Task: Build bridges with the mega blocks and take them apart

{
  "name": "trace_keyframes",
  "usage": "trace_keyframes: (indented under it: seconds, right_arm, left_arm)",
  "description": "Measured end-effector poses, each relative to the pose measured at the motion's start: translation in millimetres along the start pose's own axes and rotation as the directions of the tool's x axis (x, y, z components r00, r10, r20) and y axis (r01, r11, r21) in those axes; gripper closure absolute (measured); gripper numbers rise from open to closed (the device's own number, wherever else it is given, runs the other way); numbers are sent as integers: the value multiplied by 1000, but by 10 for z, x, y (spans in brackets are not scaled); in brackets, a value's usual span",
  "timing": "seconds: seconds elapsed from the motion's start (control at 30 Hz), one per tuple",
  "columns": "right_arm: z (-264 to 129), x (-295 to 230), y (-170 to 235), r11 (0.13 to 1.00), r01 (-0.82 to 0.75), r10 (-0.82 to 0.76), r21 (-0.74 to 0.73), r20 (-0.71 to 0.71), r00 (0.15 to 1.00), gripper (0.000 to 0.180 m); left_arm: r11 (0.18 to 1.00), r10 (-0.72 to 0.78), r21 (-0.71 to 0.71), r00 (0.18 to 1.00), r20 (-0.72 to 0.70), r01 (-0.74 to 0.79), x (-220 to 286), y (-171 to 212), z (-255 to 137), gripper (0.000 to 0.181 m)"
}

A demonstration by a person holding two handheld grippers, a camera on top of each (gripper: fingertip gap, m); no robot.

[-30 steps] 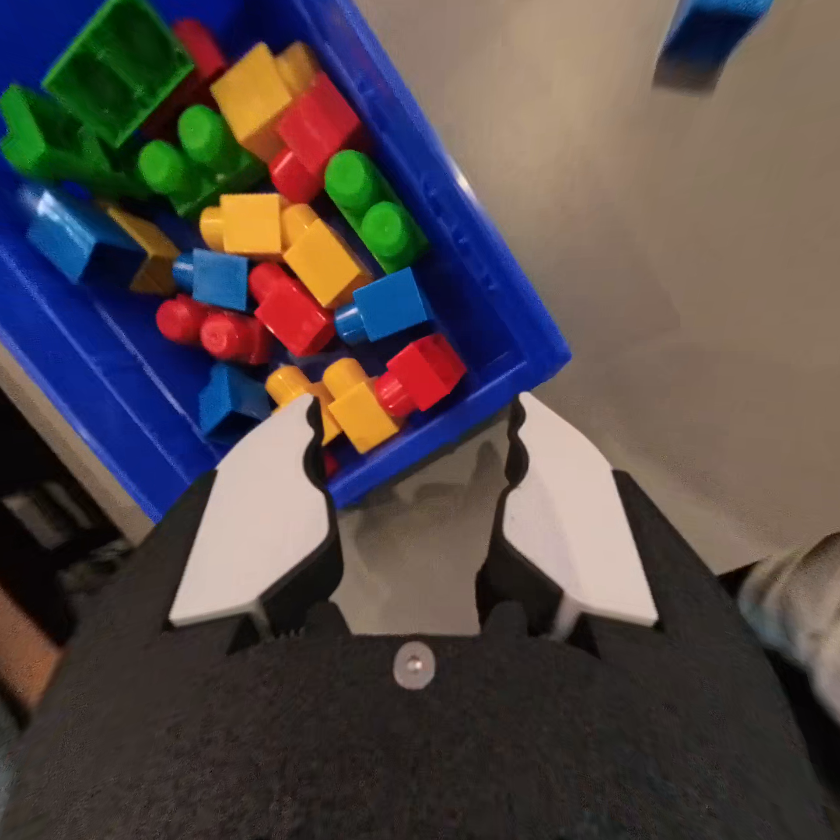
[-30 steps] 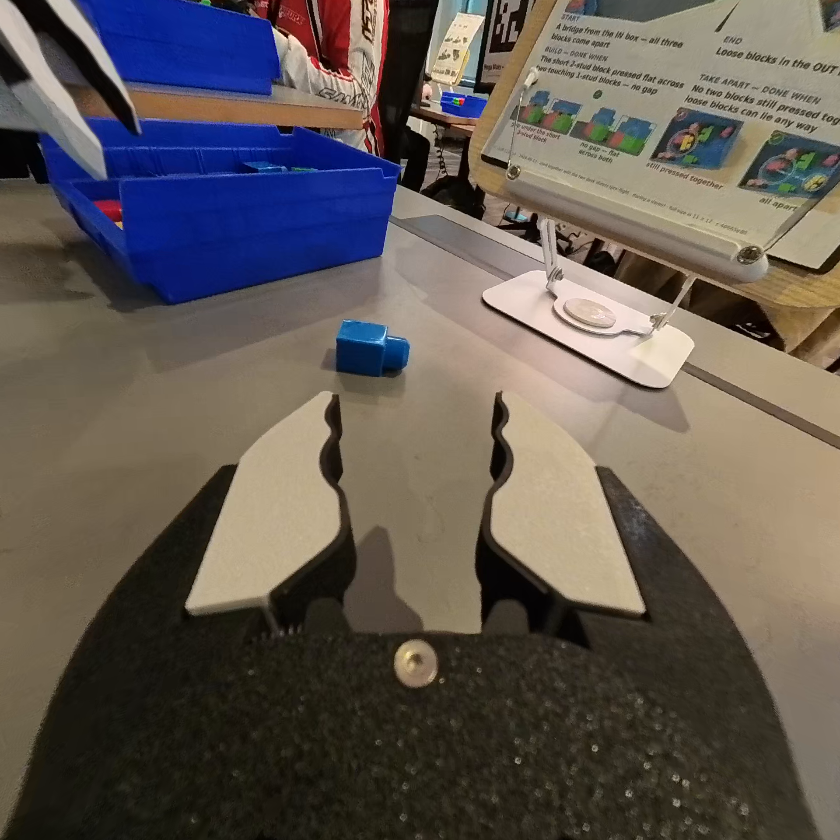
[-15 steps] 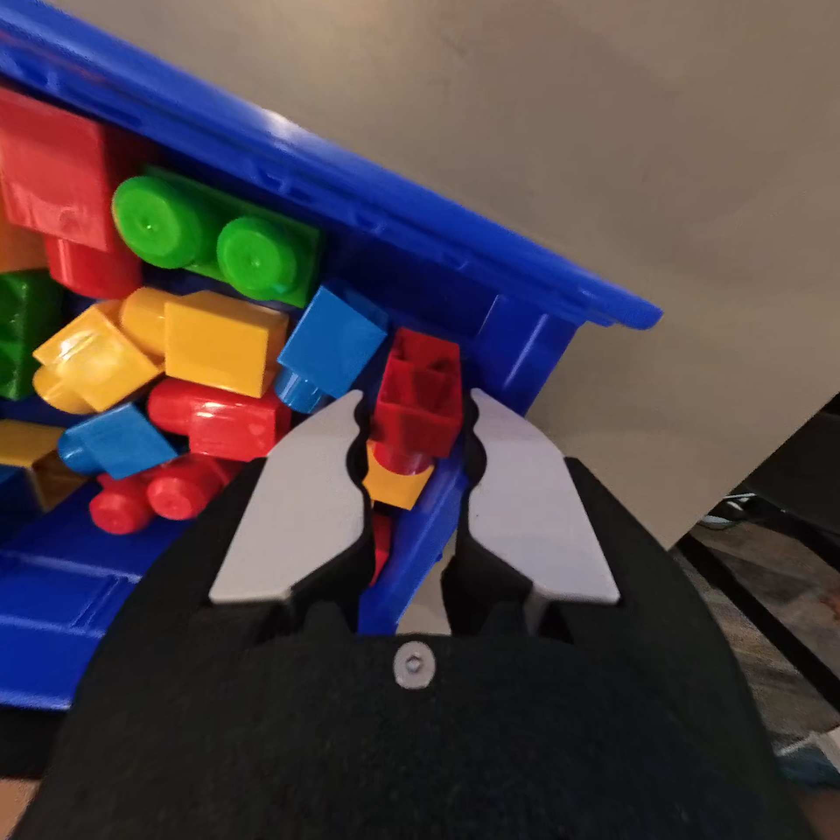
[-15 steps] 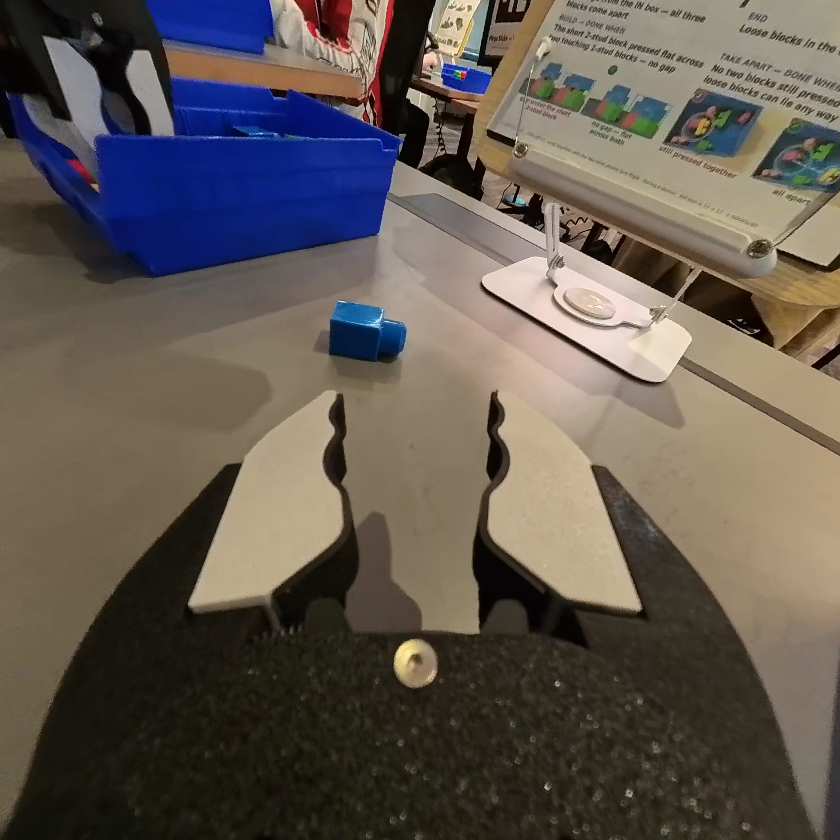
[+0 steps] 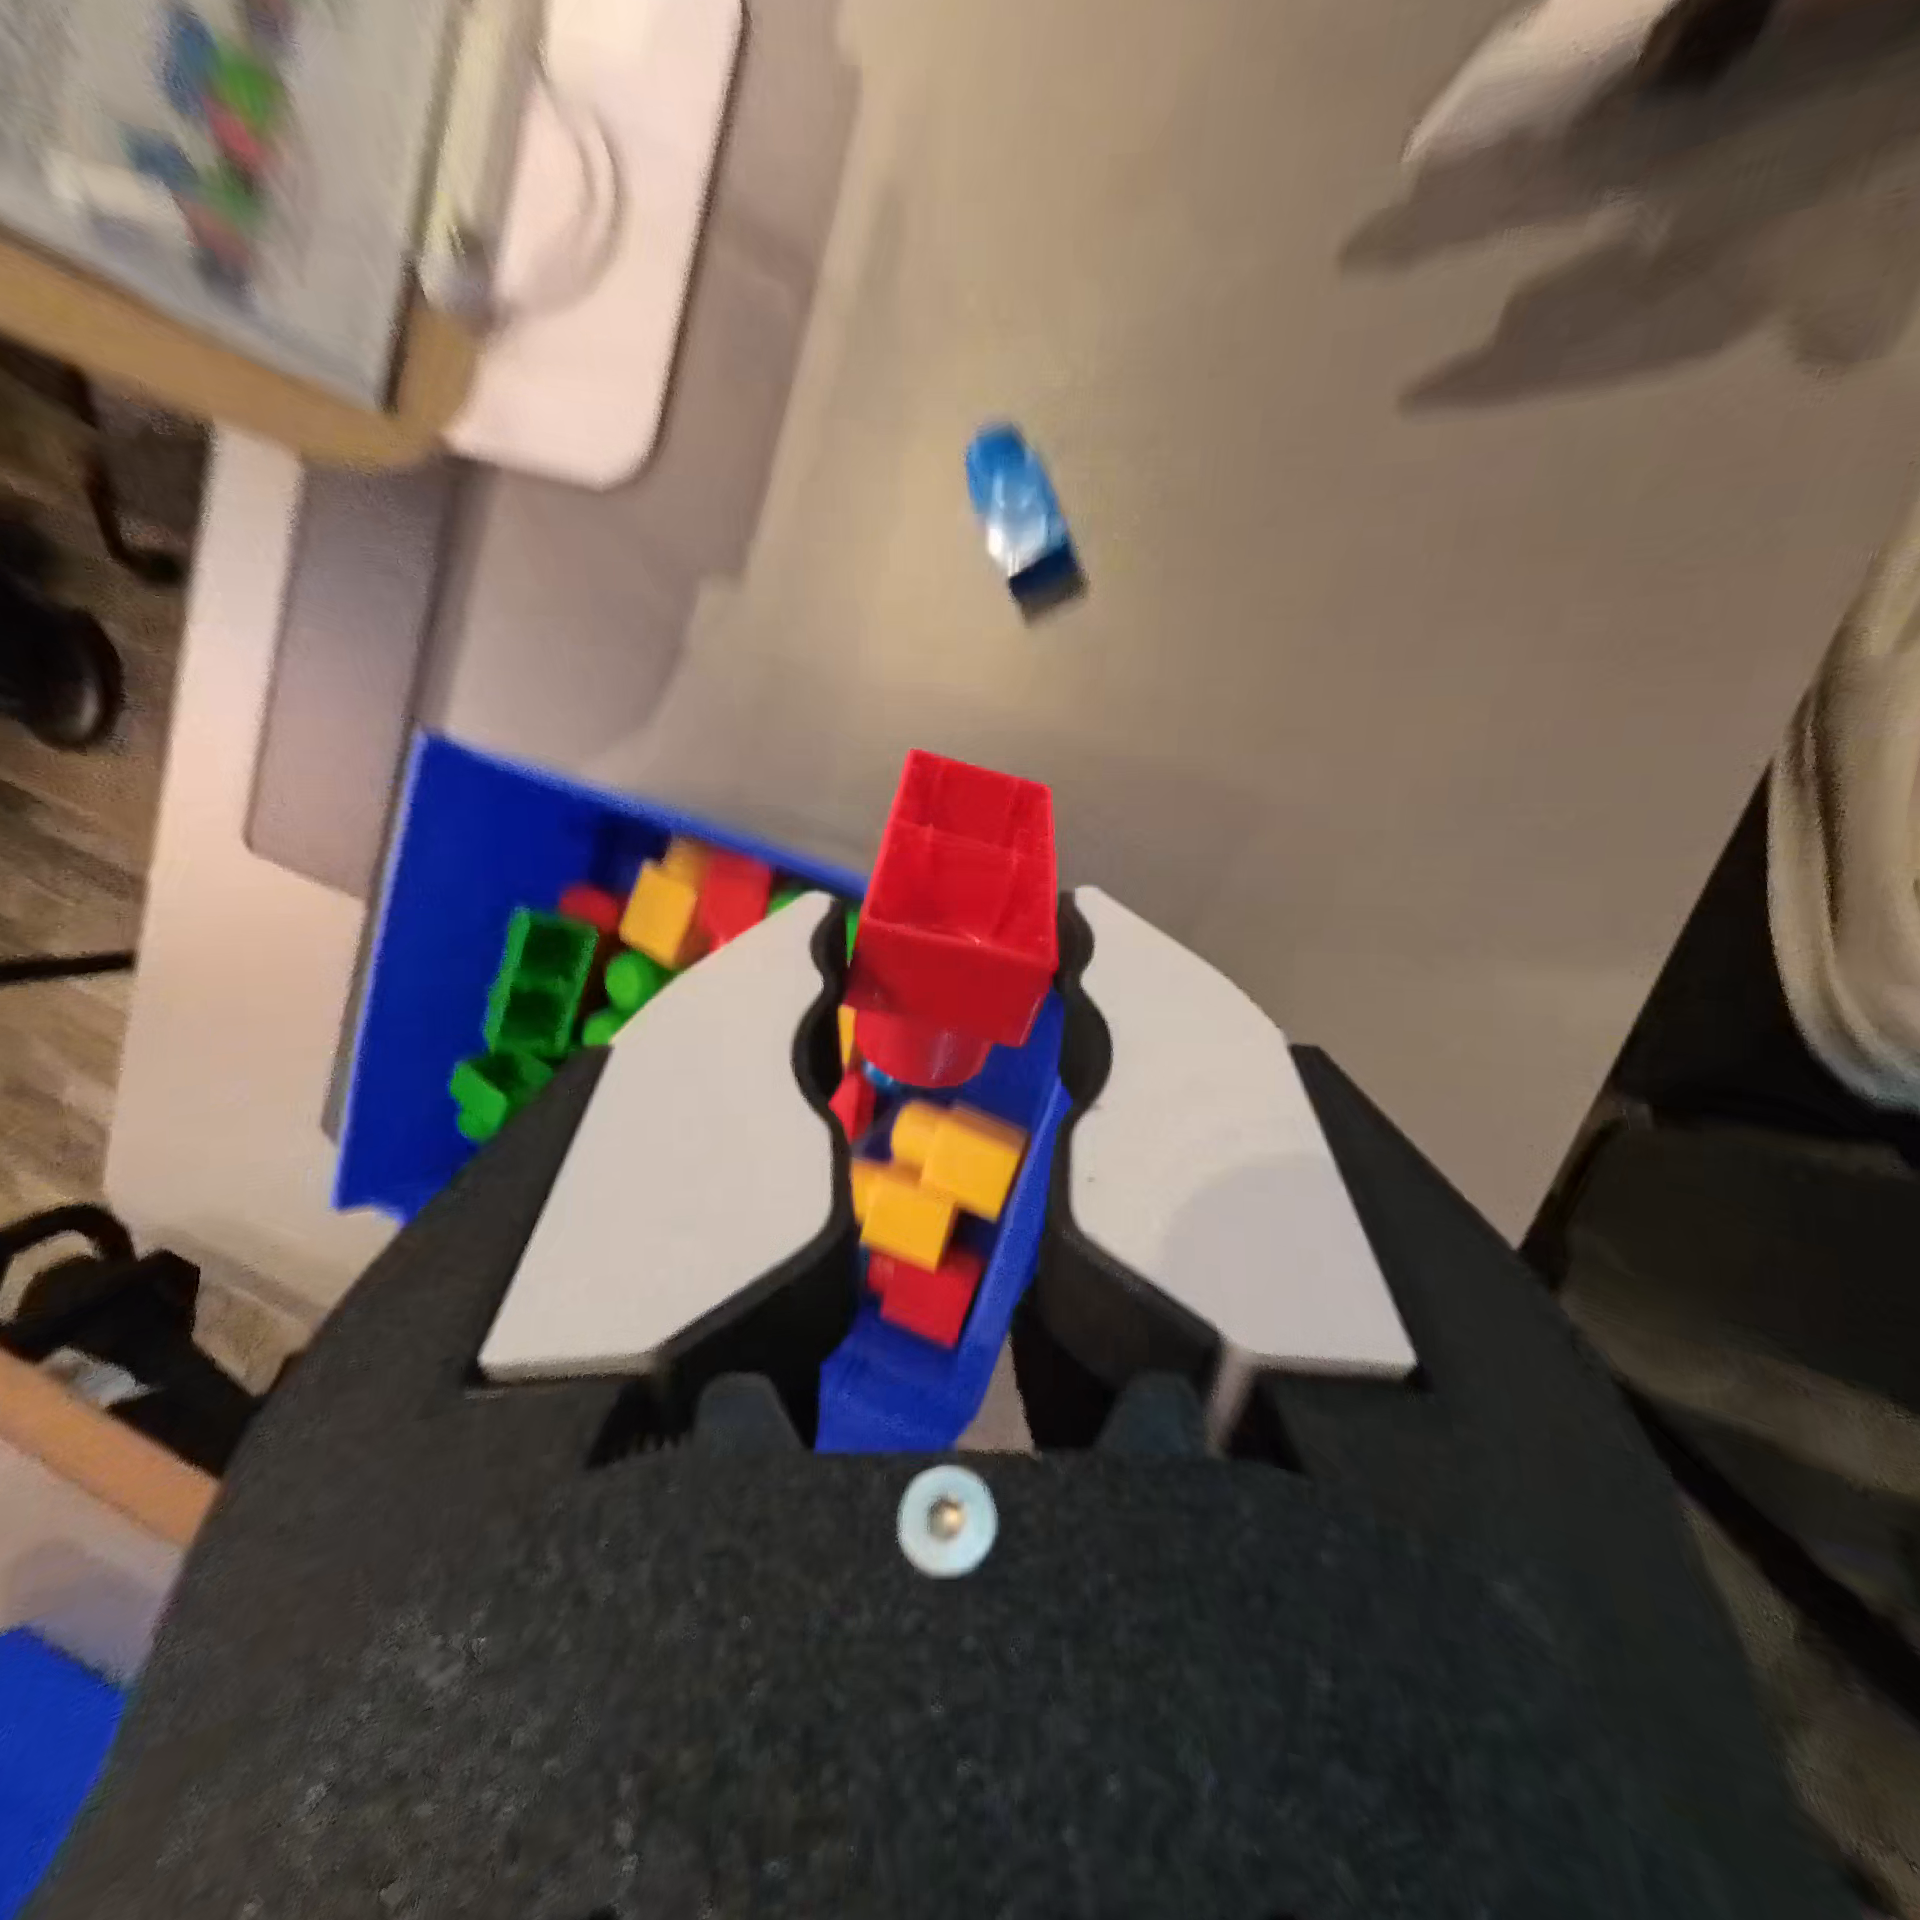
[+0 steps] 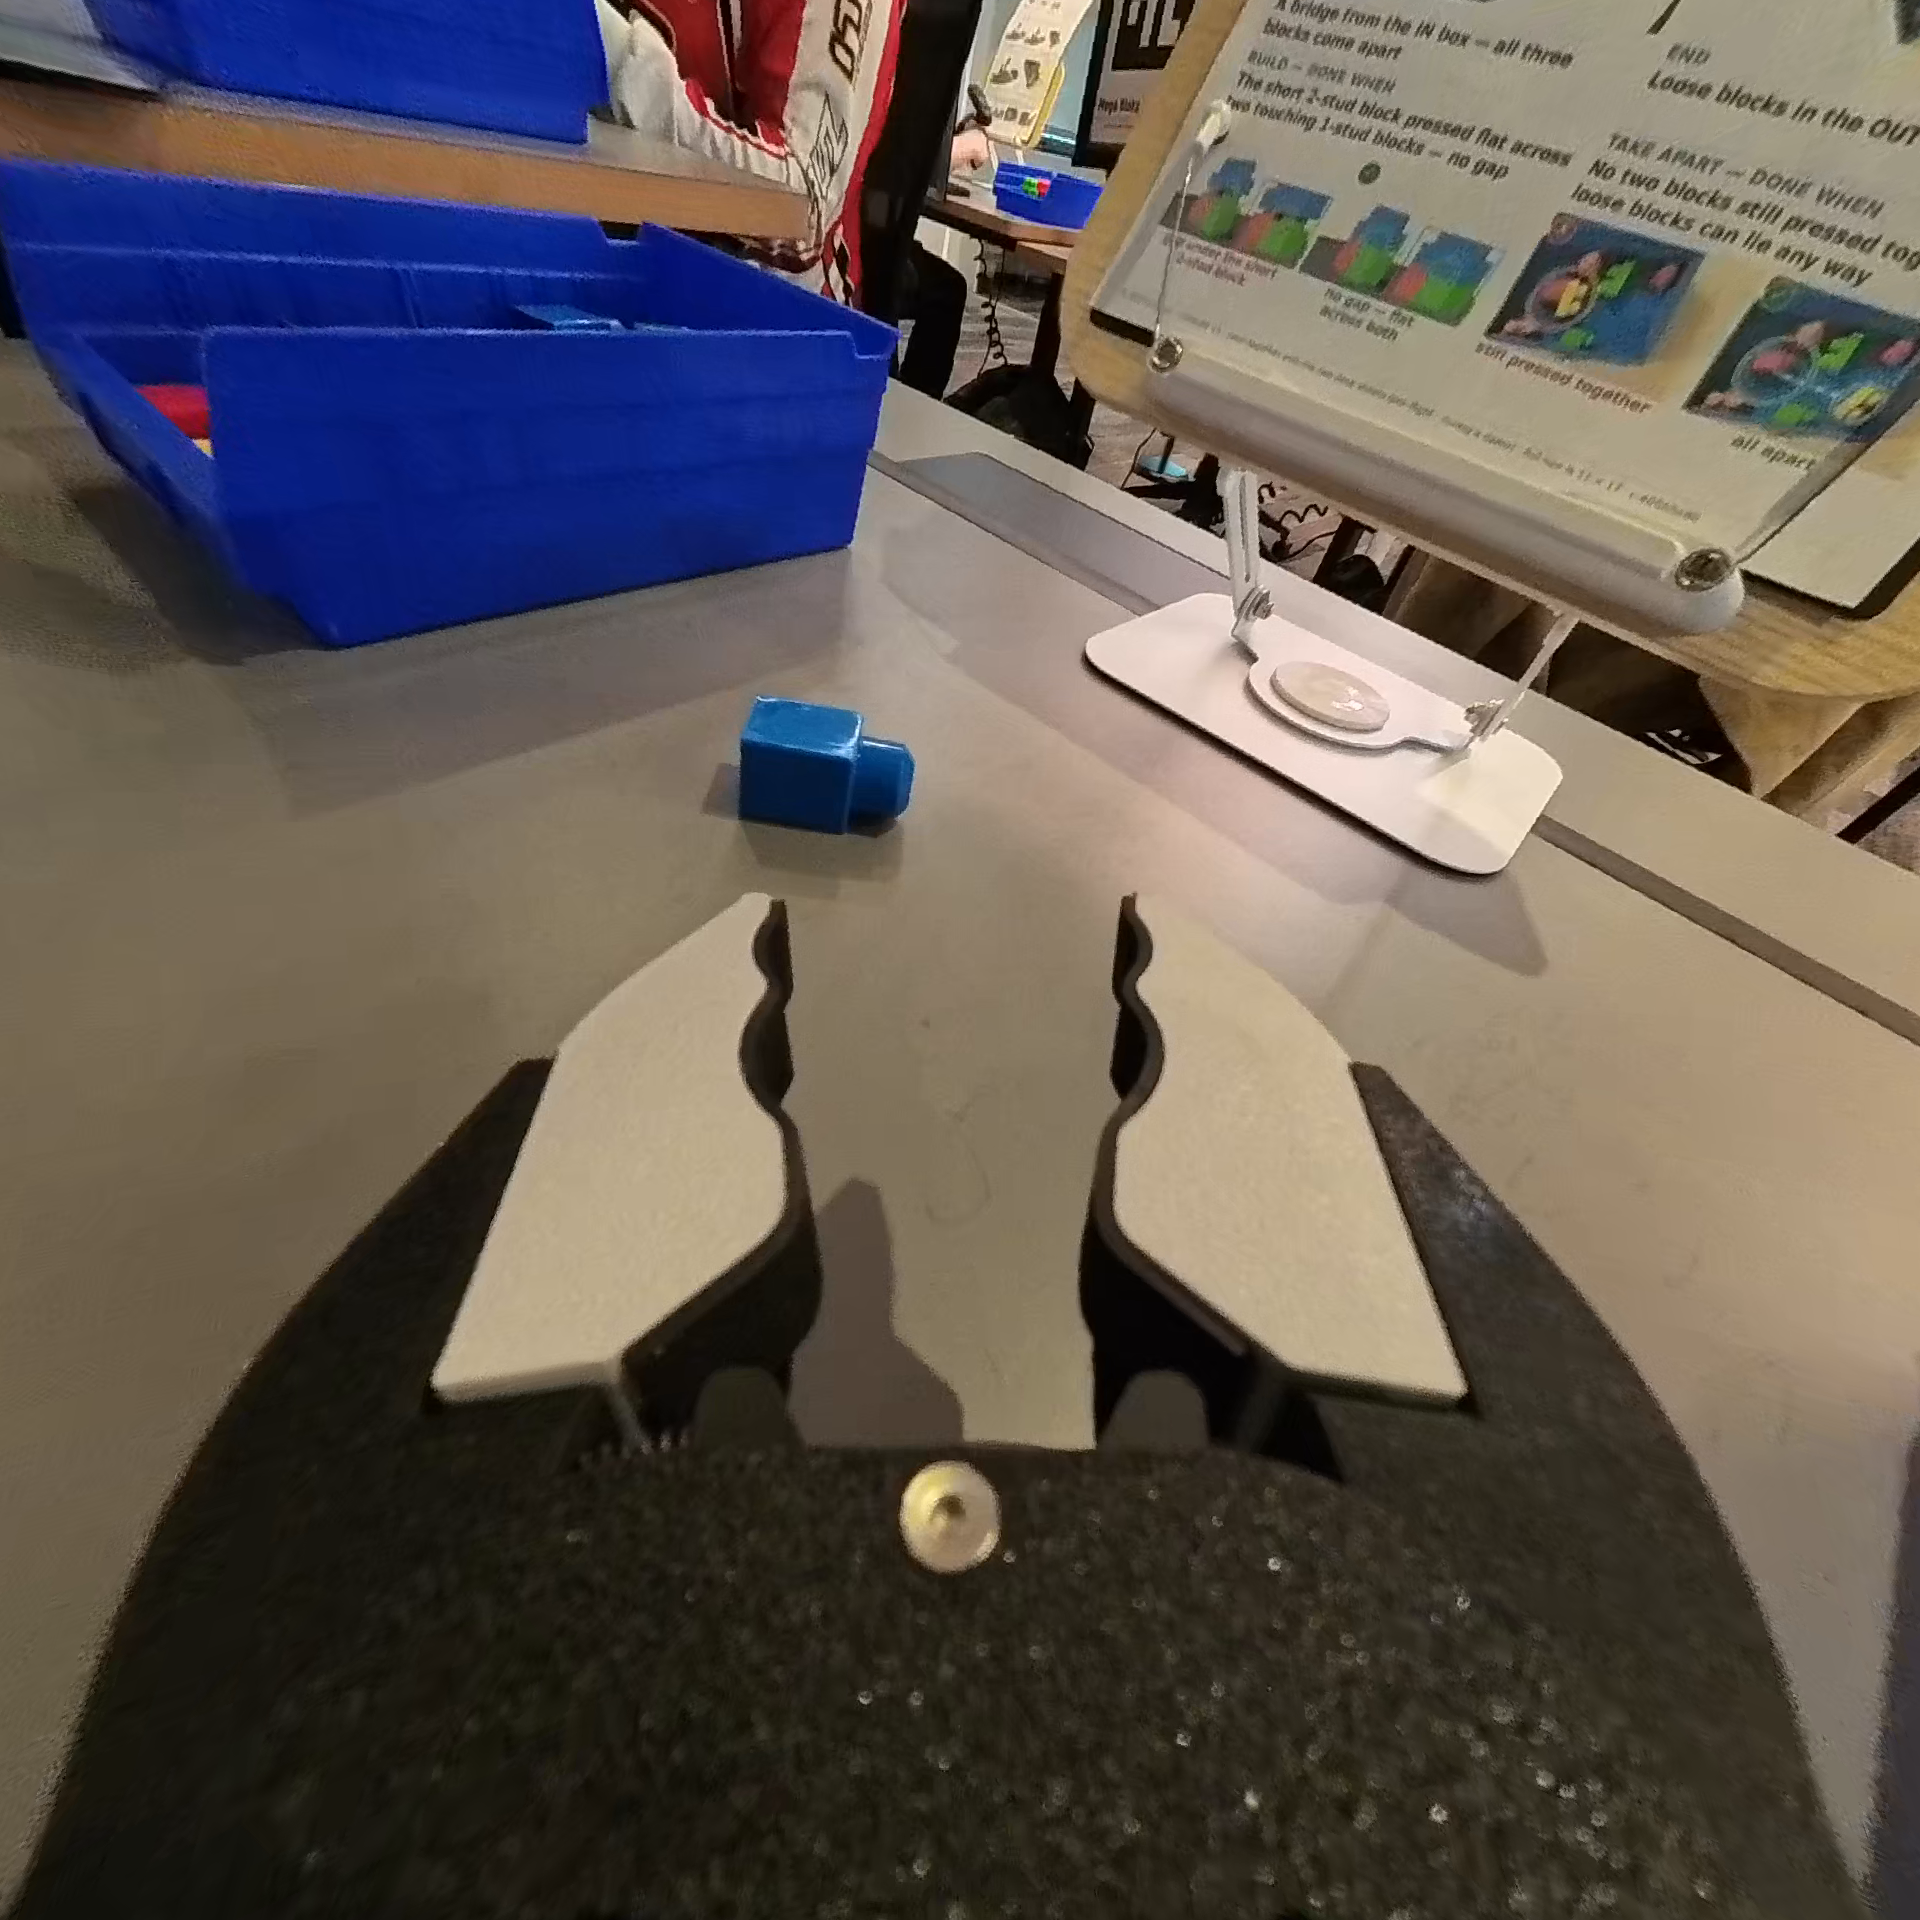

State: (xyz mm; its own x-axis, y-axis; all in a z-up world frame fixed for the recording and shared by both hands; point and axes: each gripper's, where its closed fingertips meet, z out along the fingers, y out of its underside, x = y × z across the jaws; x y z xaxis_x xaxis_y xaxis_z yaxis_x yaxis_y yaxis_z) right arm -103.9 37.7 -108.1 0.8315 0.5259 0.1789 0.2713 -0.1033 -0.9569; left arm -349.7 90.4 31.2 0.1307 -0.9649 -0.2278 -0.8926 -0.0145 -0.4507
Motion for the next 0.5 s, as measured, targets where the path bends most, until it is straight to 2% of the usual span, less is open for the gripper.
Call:
trace_keyframes:
  seconds: [0.07,0.13,0.2,0.27,0.33,0.5]
  right_arm:
    - [-8,-5,-13,1000,12,-12,5,-4,1000,120]
    - [-25,5,-41,1000,20,-20,19,-14,1000,120]
    - [-59,20,-91,999,15,-14,45,-21,1000,120]
    - [-108,32,-160,996,9,-7,84,-28,1000,120]
    - [-147,43,-215,993,7,-3,115,-36,999,120]
    - [-156,46,-223,993,6,-1,120,-36,999,121]
  left_arm:
    - [999,-30,40,1000,2,30,136,-310,65,143]
    - [998,-57,27,996,-63,59,396,-504,299,142]
    - [995,-99,-36,985,-141,95,667,-611,635,142]
    - [982,-133,-156,980,-147,109,799,-616,1009,142]
    - [965,-116,-252,979,-168,71,871,-624,1343,142]
    - [940,-6,-331,968,-250,-80,924,-796,2000,142]
